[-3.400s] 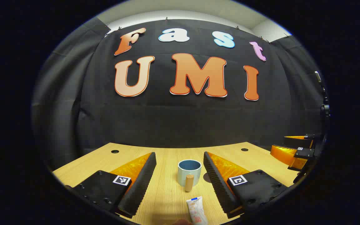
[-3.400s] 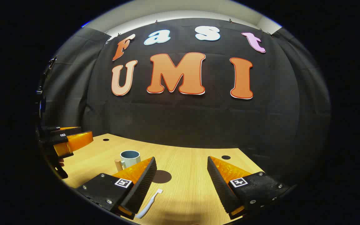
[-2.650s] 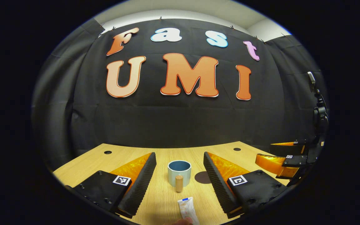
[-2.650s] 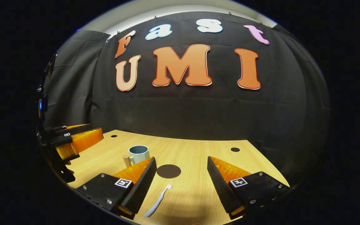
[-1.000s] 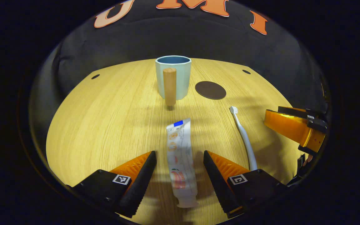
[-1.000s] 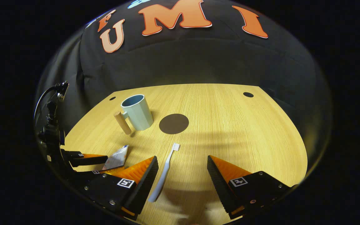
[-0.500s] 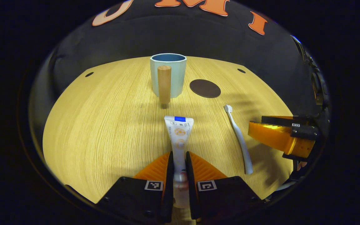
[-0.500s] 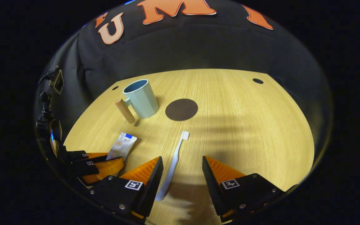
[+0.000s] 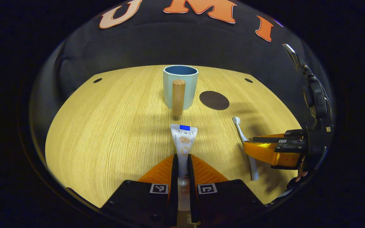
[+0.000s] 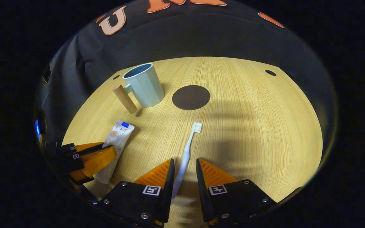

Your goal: Put the toothbrush and toothpaste on the desktop into the cup, then pick up the cup and place it on the coaster on the desktop.

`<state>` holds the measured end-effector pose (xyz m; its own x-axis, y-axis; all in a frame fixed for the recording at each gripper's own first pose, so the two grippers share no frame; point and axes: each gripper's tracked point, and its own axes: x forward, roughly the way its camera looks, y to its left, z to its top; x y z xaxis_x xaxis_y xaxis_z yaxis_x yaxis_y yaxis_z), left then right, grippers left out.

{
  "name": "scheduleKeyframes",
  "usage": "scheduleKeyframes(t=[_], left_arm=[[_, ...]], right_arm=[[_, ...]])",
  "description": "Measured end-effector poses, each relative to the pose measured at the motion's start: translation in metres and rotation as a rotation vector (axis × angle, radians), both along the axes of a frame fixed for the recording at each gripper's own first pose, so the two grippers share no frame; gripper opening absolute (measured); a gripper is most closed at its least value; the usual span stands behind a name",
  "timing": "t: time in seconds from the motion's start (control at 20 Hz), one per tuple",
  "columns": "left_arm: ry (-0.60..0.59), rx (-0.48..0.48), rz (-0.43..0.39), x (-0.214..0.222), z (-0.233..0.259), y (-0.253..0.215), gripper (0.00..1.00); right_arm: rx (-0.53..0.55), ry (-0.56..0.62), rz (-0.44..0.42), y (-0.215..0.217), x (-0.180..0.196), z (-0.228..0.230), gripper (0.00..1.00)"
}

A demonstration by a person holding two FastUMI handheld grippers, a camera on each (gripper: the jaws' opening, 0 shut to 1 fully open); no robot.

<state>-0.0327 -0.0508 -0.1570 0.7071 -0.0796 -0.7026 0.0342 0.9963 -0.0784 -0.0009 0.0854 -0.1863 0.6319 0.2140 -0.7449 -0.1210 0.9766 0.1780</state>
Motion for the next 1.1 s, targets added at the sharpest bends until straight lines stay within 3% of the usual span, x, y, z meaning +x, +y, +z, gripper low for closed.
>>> scheduleKeyframes(t=[0.15,0.2,0.3,0.5,1.1], left_arm=[[-0.016,-0.030,-0.001,0.000,0.002,-0.001,0.18],[-0.018,-0.034,0.002,0.000,0.002,-0.001,0.18],[-0.021,-0.036,0.011,0.000,0.004,-0.001,0.18],[-0.044,-0.033,0.022,0.002,0.007,0.001,0.18],[-0.270,0.005,0.003,0.034,0.039,0.011,0.17]], right_arm=[[-0.033,0.006,-0.012,-0.002,0.005,-0.002,0.36],[-0.048,-0.007,-0.004,-0.001,0.007,-0.002,0.27],[-0.072,-0.020,0.009,-0.004,0.008,-0.001,0.19],[-0.053,-0.033,0.012,0.002,0.011,0.000,0.09],[0.012,-0.207,-0.020,-0.008,0.022,0.044,0.05]])
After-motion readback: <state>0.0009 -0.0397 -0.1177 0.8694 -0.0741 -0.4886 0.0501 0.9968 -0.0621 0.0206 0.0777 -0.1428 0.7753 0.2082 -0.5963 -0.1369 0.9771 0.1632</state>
